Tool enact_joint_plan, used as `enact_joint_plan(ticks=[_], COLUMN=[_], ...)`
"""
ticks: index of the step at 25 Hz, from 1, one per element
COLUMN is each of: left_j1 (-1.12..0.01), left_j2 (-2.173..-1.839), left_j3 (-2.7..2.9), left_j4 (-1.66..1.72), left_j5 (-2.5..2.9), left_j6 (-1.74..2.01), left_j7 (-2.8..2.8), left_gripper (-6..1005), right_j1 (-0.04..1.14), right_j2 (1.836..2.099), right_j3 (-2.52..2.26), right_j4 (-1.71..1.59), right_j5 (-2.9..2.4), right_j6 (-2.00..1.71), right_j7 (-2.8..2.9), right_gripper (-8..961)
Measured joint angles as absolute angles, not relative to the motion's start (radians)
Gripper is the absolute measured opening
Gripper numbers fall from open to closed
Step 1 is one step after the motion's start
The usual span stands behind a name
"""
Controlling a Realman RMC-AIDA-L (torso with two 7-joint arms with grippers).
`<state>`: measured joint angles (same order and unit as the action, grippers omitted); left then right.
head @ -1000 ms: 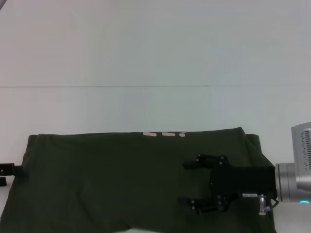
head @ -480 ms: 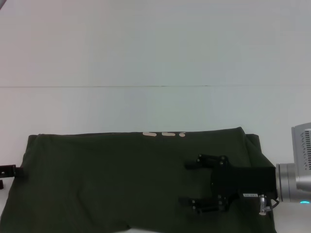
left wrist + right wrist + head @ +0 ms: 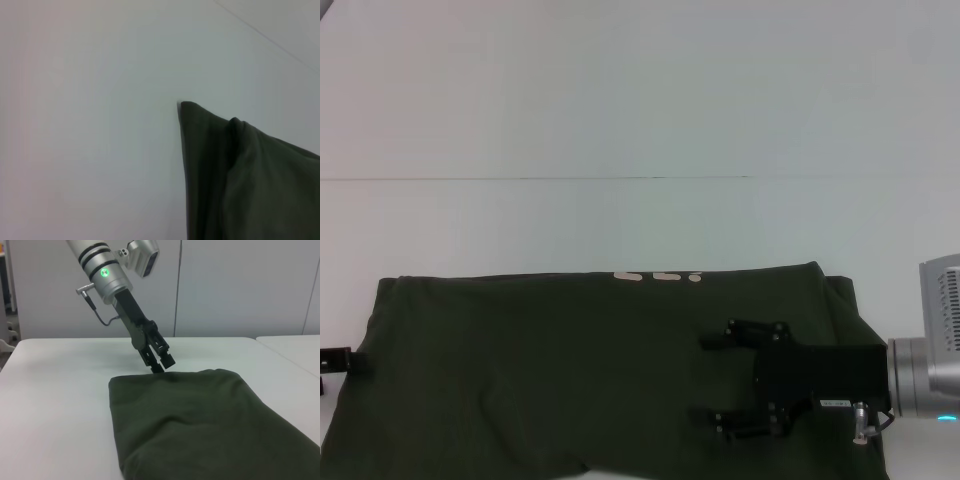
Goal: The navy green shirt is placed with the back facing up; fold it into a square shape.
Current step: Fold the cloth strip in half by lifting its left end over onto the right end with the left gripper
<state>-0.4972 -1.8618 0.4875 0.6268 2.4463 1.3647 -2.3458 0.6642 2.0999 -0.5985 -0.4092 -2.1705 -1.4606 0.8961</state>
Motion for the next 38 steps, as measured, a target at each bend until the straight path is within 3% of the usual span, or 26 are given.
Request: enact_joint_plan(ticks=[21,38], left_j1=[-0.539,-0.543], left_j2=[-1.84,-1.85], left_j3=[0.489,0.491], left_j4=[0.627,0.617], left_j5=[2.567,2.568], left_j6=[1.408,1.402], left_j7=[-2.352,-2.345], left_gripper=[864,863], right_j1=[0.669,0.665], right_j2=[2.1,2.1], right_j3=[-0.608,-0.607], right_j4=[-0.4,-0.397], right_j5=[-2.172,-2.175], right_j6=[-1.449,-1.449], right_j7=[0.907,0.907], right_gripper=[901,901])
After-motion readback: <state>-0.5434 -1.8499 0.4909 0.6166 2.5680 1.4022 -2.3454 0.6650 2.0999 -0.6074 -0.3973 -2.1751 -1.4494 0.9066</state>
